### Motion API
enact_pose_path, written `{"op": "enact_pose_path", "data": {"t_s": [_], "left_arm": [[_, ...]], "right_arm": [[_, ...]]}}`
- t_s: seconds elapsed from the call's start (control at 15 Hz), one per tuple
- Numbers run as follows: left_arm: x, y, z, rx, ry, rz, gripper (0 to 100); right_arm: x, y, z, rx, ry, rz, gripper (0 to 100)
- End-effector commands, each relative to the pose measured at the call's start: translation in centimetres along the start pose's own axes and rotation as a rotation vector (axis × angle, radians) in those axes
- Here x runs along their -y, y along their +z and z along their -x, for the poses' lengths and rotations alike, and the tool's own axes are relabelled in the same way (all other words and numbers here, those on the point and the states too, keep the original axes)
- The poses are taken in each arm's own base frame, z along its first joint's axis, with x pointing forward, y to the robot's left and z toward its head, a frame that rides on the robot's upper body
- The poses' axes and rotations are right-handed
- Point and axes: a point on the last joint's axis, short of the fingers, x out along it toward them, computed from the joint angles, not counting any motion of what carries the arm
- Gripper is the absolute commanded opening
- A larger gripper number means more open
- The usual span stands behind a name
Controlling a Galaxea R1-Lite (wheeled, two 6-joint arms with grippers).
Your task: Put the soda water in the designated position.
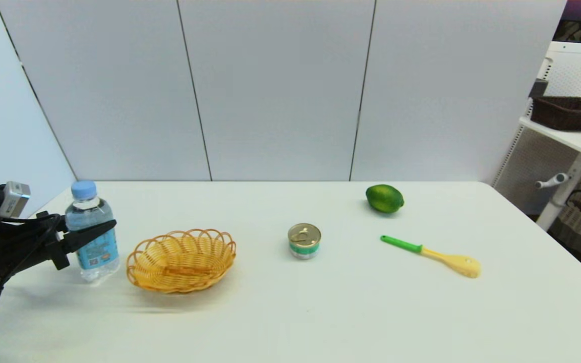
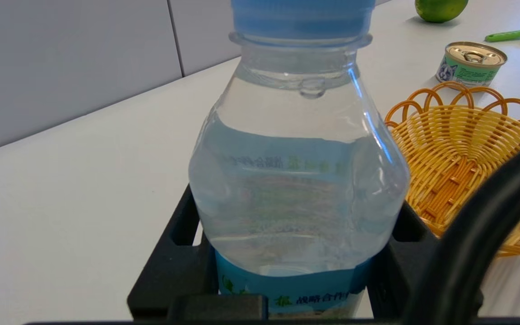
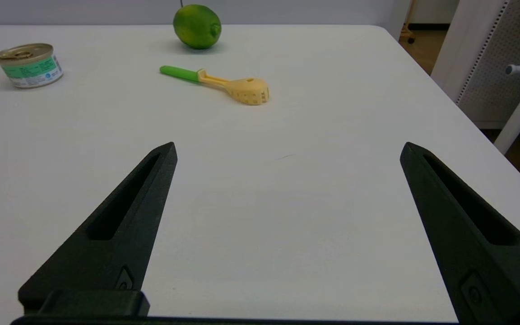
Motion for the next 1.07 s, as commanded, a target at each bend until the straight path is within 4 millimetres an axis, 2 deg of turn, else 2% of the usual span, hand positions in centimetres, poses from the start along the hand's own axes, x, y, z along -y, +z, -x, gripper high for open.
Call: {"op": "enact_pose_path", "data": {"t_s": [0.07, 0.13, 0.53, 0.67, 0.8, 0.93, 1.07], "left_arm": [[0.0, -0.2, 0.0, 0.001, -0.005, -0.002, 0], [-0.1, -0.1, 0.0, 0.002, -0.005, -0.005, 100], [-0.1, 0.1, 0.3, 0.004, 0.006, -0.011, 100], [0.2, 1.2, 0.7, 0.016, 0.015, -0.033, 100], [0.9, 3.9, 2.0, 0.044, 0.046, -0.052, 100], [2.7, 7.8, 3.0, 0.093, 0.068, -0.034, 100], [5.7, 14.4, 4.3, 0.202, 0.119, -0.004, 100]], "right_arm": [[0.0, 0.0, 0.0, -0.002, 0.0, -0.001, 100], [0.0, 0.0, 0.0, -0.002, 0.0, 0.001, 100], [0.0, 0.0, 0.0, -0.002, 0.0, 0.001, 100], [0.0, 0.0, 0.0, 0.002, 0.0, 0.001, 100], [0.0, 0.0, 0.0, 0.002, 0.0, 0.001, 100], [0.0, 0.0, 0.0, 0.0, 0.0, 0.001, 100], [0.0, 0.0, 0.0, -0.002, 0.0, 0.001, 100]]}}
